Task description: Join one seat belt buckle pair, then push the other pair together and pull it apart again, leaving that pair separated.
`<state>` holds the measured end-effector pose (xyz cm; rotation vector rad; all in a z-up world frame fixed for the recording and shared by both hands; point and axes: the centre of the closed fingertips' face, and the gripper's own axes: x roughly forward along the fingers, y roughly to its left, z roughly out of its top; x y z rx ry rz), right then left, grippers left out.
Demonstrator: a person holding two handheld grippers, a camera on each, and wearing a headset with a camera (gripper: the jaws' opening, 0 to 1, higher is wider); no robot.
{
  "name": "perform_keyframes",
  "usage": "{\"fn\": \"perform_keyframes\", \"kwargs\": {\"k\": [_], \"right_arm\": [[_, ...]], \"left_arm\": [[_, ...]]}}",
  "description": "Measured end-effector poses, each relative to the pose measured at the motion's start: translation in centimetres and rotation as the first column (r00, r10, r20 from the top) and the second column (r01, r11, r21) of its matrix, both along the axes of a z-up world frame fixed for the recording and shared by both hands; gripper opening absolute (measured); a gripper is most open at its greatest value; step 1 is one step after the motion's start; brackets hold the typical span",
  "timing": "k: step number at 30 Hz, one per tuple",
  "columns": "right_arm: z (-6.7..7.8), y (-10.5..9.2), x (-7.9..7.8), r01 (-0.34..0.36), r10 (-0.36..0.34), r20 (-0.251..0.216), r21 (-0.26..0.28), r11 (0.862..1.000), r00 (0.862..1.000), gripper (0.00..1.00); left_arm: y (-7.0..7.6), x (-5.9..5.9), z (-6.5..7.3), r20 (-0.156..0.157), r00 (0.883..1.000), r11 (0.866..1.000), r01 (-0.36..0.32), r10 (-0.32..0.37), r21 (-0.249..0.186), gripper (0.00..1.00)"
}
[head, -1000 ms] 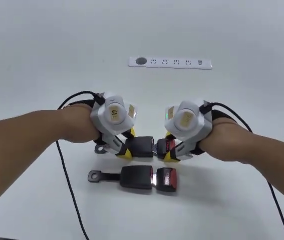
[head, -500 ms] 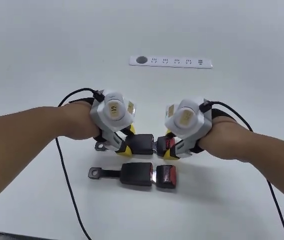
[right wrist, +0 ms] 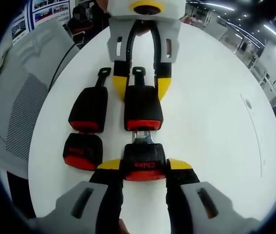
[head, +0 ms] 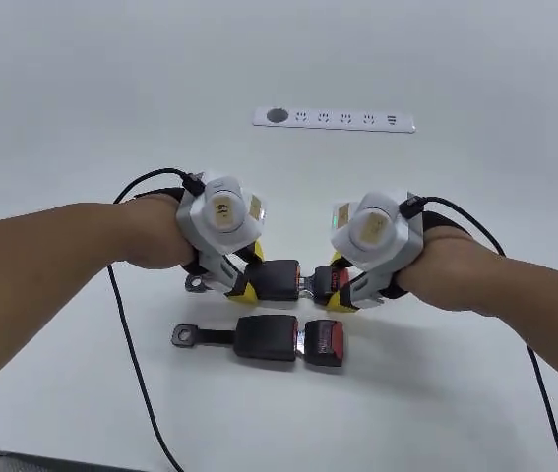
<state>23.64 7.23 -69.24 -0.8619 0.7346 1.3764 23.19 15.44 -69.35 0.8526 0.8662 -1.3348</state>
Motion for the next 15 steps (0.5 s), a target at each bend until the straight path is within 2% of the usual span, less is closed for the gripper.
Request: {"fn": "perform_keyframes", "kwargs": {"k": [3,5,8,11,15], "right_arm": [[0.1,-0.2,-0.1,0.004,-0.004,0.0,0.022,1.0,1.0,0.33],[0.3,-0.1,-0.3,0.006,-0.006,0.004,0.025,1.0,1.0,0.33],[-0.1,-0.1,0.0,-0.003,0.003,0.013,0.032,0.999,1.0,0.33],[0.2,-0.5,-0.3,0.008,-0.008,0.003,0.037,0.999,1.0,0.33],[0.2,-1.4,-0.3,0.025,-0.025,0.002,0.039,0.999,1.0,0.33]], "left_arm": [[-0.2,-0.2,0.3,-0.001,1.0,1.0,0.009,-0.009,0.004,0.31],[0.2,0.3,-0.4,-0.003,1.0,1.0,0.013,-0.013,0.005,0.31],[-0.1,-0.1,0.2,-0.004,1.0,1.0,0.011,-0.011,0.003,0.31],[0.3,0.3,-0.3,-0.001,1.0,1.0,0.006,-0.006,0.004,0.31],[0.0,0.1,-0.1,-0.001,1.0,1.0,0.004,-0.004,0.005,0.31]]}}
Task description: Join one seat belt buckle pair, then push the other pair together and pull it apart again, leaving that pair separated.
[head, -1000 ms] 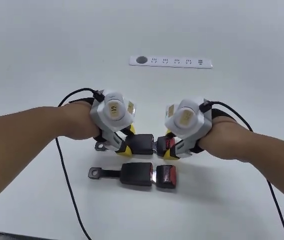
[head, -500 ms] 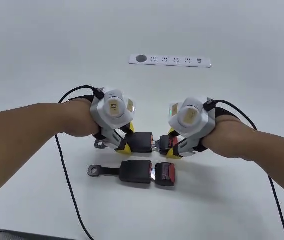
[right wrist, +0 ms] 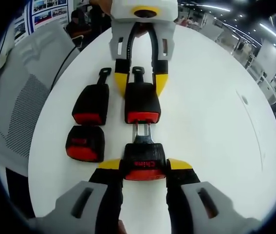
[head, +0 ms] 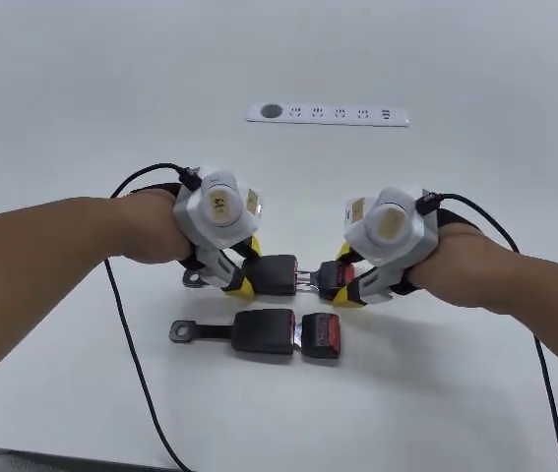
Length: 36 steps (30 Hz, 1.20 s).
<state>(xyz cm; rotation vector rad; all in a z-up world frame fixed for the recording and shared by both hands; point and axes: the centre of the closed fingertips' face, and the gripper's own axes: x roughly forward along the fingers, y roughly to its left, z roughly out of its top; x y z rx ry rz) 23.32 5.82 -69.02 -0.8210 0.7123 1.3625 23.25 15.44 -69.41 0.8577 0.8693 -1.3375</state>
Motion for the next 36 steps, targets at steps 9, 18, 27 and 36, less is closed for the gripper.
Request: {"fn": "perform_keyframes", "kwargs": {"k": [9,18,27,36], "right_arm": [[0.0,-2.9,-0.1,0.026,-0.025,0.005,-0.021,0.999,1.0,0.34],[-0.2,-6.3,0.1,0.035,-0.035,-0.003,-0.048,0.998,0.999,0.34],[-0.4,-9.2,0.0,0.057,-0.058,-0.013,-0.059,0.997,0.998,0.34],[-0.2,-10.2,-0.4,0.045,-0.047,-0.022,-0.091,0.995,0.999,0.34]], "left_arm": [[0.1,0.1,-0.1,-0.001,1.0,1.0,-0.014,0.014,-0.005,0.31],[0.1,0.1,-0.1,0.004,1.0,1.0,-0.012,0.012,-0.007,0.32],[-0.3,-0.3,0.2,0.004,1.0,1.0,-0.006,0.006,-0.003,0.32],[0.0,-0.1,-0.1,0.004,1.0,1.0,-0.007,0.007,-0.004,0.32]]}}
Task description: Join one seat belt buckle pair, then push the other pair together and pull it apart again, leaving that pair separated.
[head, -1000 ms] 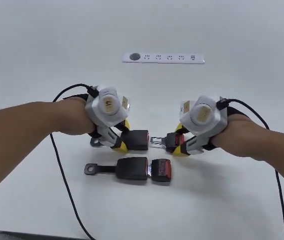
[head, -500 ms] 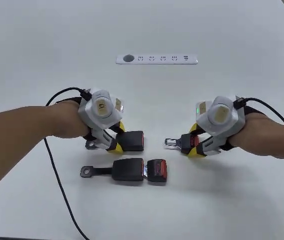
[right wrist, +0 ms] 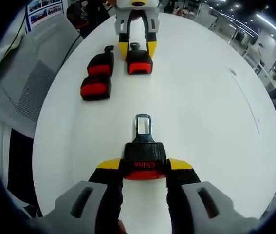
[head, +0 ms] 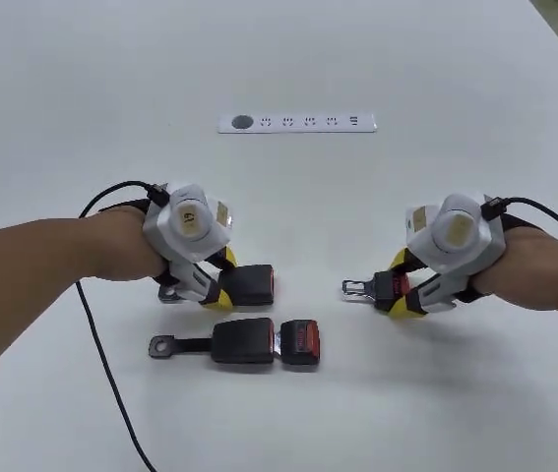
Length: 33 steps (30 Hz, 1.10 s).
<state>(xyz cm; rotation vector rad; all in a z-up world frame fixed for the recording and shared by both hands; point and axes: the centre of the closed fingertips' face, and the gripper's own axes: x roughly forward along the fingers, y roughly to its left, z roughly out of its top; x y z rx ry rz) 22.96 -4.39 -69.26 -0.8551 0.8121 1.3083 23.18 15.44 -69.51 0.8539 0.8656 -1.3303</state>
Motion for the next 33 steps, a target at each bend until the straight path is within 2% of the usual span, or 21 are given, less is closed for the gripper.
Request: {"fn": "perform_keyframes", "kwargs": {"k": [1,6,9,12,14,15,16,17,19,22,25,28,29,30,33], "right_arm": [[0.0,-0.1,0.0,-0.001,0.001,0.0,-0.002,1.0,1.0,0.34],[0.0,-0.4,0.0,0.003,-0.003,0.0,-0.012,1.0,1.0,0.34],[-0.1,-0.6,0.3,0.021,-0.021,0.006,-0.016,1.0,1.0,0.38],[-0.2,-0.6,0.4,0.035,-0.035,0.002,-0.015,0.999,0.999,0.39],[0.0,-0.6,0.4,0.041,-0.041,0.007,-0.017,0.999,0.999,0.41],[-0.1,-0.6,0.5,0.049,-0.049,0.013,-0.021,0.999,0.999,0.41],[-0.1,-0.6,0.5,0.051,-0.051,0.015,-0.022,0.998,0.999,0.42],[-0.1,-0.7,0.6,0.06,-0.059,0.018,-0.023,0.998,0.998,0.42],[-0.1,-0.8,0.5,0.07,-0.07,0.019,-0.015,0.997,0.997,0.41],[0.2,-0.8,0.4,0.1,-0.1,0.024,-0.006,0.995,0.995,0.42],[-0.1,-0.9,0.7,0.12,-0.12,0.049,-0.002,0.993,0.992,0.44],[0.3,-1.2,1.2,0.157,-0.157,0.087,0.002,0.988,0.984,0.48],[0.6,-1.2,1.2,0.181,-0.182,0.095,0.022,0.983,0.979,0.48],[1.1,-1.0,1.3,0.217,-0.222,0.094,0.064,0.974,0.971,0.49],[1.8,-0.3,0.6,0.257,-0.267,0.067,0.123,0.959,0.961,0.5]], "left_arm": [[-0.2,-0.3,0.3,0.0,1.0,1.0,0.001,-0.001,0.002,0.32],[0.2,0.3,-0.3,0.004,1.0,1.0,0.011,-0.011,0.007,0.32],[-0.2,-0.2,0.3,0.005,1.0,1.0,0.007,-0.007,0.004,0.32],[-0.3,-0.3,0.4,0.007,1.0,1.0,0.012,-0.012,0.012,0.32],[-0.1,0.1,0.0,0.007,1.0,1.0,0.012,-0.013,0.018,0.33],[-0.3,-0.2,0.4,0.004,1.0,1.0,0.005,-0.005,0.019,0.33],[-0.3,-0.2,0.4,0.003,1.0,1.0,-0.001,0.0,0.015,0.35],[0.0,0.2,0.2,-0.013,0.999,0.999,-0.04,0.04,-0.001,0.36],[0.6,0.9,-0.2,-0.007,0.999,0.999,-0.053,0.053,-0.009,0.42],[1.0,0.6,-0.3,-0.01,0.998,0.998,-0.064,0.064,-0.021,0.48],[1.4,0.4,0.1,0.003,0.997,0.997,-0.076,0.076,-0.025,0.51],[1.1,0.3,1.7,0.027,0.991,0.989,-0.128,0.131,-0.078,0.53],[1.5,0.7,2.1,0.041,0.986,0.982,-0.16,0.164,-0.1,0.54],[2.0,1.2,2.4,0.052,0.981,0.976,-0.182,0.189,-0.119,0.55],[2.5,0.9,3.3,0.059,0.97,0.962,-0.222,0.234,-0.157,0.57]]}}
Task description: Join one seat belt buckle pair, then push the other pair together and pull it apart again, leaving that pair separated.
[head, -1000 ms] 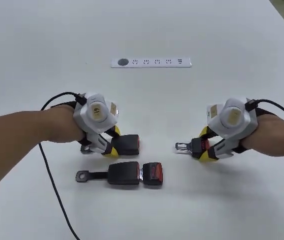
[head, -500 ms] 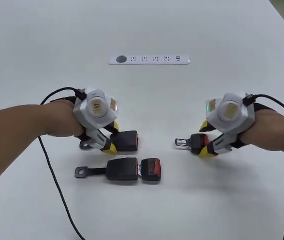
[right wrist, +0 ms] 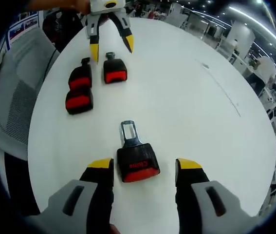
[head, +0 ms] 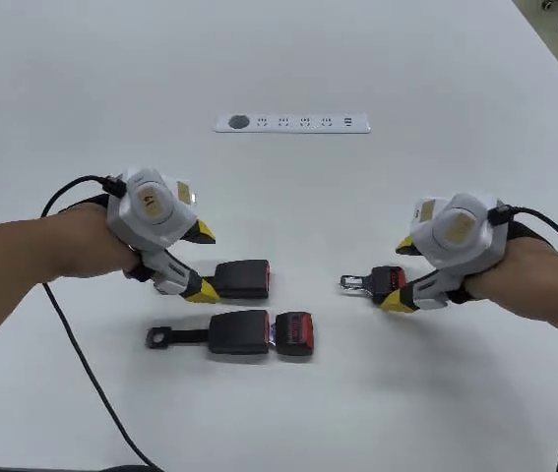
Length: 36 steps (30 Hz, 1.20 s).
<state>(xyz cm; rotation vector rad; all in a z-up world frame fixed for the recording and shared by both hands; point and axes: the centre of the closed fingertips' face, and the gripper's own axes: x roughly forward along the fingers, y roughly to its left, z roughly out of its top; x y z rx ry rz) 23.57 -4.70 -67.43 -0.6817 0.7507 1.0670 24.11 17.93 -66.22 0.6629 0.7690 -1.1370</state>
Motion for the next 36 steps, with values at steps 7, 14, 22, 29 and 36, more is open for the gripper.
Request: {"fn": "perform_keyframes", "kwargs": {"k": [7,14,22,29,36], "right_arm": [[0.5,0.5,-2.0,0.031,-0.031,0.001,0.042,0.999,1.0,0.58],[2.6,1.8,-3.5,0.086,-0.094,0.049,0.137,0.987,0.994,0.63],[3.4,2.2,-5.8,0.106,-0.116,0.048,0.175,0.979,0.992,0.78],[4.4,1.5,-7.2,0.187,-0.2,0.03,0.25,0.95,0.979,0.88],[4.1,0.9,-9.4,0.237,-0.242,-0.014,0.253,0.938,0.97,0.94]], "left_arm": [[1.0,-1.8,1.6,0.049,0.994,0.994,-0.092,0.095,-0.056,0.63],[2.5,-3.5,2.2,0.068,0.983,0.982,-0.161,0.168,-0.098,0.7],[3.8,-6.3,3.5,0.095,0.964,0.963,-0.235,0.248,-0.129,0.78],[6.1,-8.9,3.9,0.075,0.941,0.934,-0.314,0.33,-0.171,0.85],[8.5,-10.2,3.9,0.062,0.916,0.907,-0.381,0.396,-0.178,0.9]]}}
